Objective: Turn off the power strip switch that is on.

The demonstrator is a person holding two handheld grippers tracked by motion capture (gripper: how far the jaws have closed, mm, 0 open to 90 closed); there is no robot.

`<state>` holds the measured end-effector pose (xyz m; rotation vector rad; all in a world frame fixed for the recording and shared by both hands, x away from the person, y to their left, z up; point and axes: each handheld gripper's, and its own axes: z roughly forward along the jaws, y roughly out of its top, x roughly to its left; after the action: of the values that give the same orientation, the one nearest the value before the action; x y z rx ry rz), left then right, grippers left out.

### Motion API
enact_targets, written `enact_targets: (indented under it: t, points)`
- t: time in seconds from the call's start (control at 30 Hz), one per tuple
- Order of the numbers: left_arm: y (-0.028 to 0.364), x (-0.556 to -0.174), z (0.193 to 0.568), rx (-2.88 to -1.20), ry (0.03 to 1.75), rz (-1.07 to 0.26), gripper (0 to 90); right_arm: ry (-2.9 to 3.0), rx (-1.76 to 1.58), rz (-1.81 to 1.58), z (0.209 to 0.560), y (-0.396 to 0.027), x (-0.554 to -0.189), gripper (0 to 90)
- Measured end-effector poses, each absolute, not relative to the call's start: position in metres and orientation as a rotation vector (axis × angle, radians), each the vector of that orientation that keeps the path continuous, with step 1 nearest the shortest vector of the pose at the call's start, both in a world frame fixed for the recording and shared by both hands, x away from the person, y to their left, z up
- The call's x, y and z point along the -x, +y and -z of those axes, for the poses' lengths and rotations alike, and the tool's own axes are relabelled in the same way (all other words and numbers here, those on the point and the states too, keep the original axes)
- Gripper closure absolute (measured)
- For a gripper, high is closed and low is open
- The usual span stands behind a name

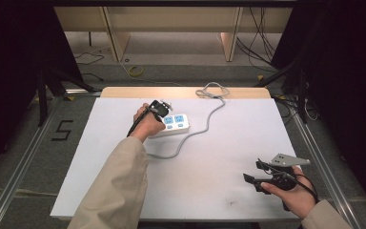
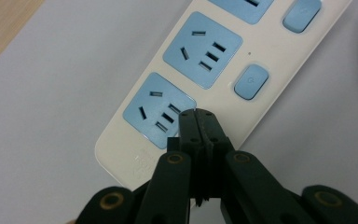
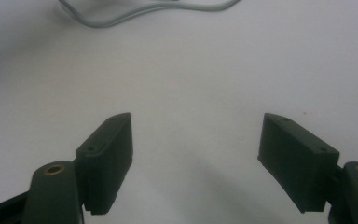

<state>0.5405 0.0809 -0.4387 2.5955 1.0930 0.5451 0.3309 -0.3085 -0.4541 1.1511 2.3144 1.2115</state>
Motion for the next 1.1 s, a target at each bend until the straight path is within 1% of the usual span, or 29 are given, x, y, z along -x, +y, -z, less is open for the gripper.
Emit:
enact_targets:
  t: [0.2,0.27,0.43,0.6,0.83,0.9,0.97,1.03,1.1]
  points:
    - [0.0777,-0.5389,0.4398,-2.602,1.091,-0.572,89.8,2.316,-1.148,-1.211,0.4542,-0.3084,-0.3311,26.7]
    - [0.0784,-0.539,0.4401,-2.646,1.077,-0.586,89.8,2.315,-1.147,-1.212,0.4541,-0.3083,-0.3309,26.7]
    - [0.082,-0.5391,0.4399,-2.623,1.085,-0.564,89.8,2.318,-1.145,-1.212,0.4541,-0.3079,-0.3309,26.7]
    - [0.0793,-0.5385,0.4402,-2.637,1.079,-0.582,89.8,2.319,-1.145,-1.212,0.4542,-0.3073,-0.3317,26.7]
    - [0.0824,-0.5388,0.4386,-2.618,1.065,-0.558,89.9,2.323,-1.147,-1.213,0.4544,-0.3073,-0.3328,26.7]
    - [0.0807,-0.5386,0.438,-2.59,1.07,-0.534,90.0,2.322,-1.144,-1.215,0.4545,-0.3075,-0.3332,26.8]
    - [0.0779,-0.5384,0.4386,-2.584,1.069,-0.54,90.0,2.321,-1.142,-1.215,0.4541,-0.3073,-0.3331,26.7]
    - [0.0766,-0.5388,0.4388,-2.575,1.068,-0.511,89.9,2.318,-1.143,-1.216,0.4542,-0.3072,-0.333,26.8]
    - [0.0754,-0.5389,0.439,-2.576,1.072,-0.514,89.9,2.318,-1.145,-1.216,0.4542,-0.3074,-0.3328,26.8]
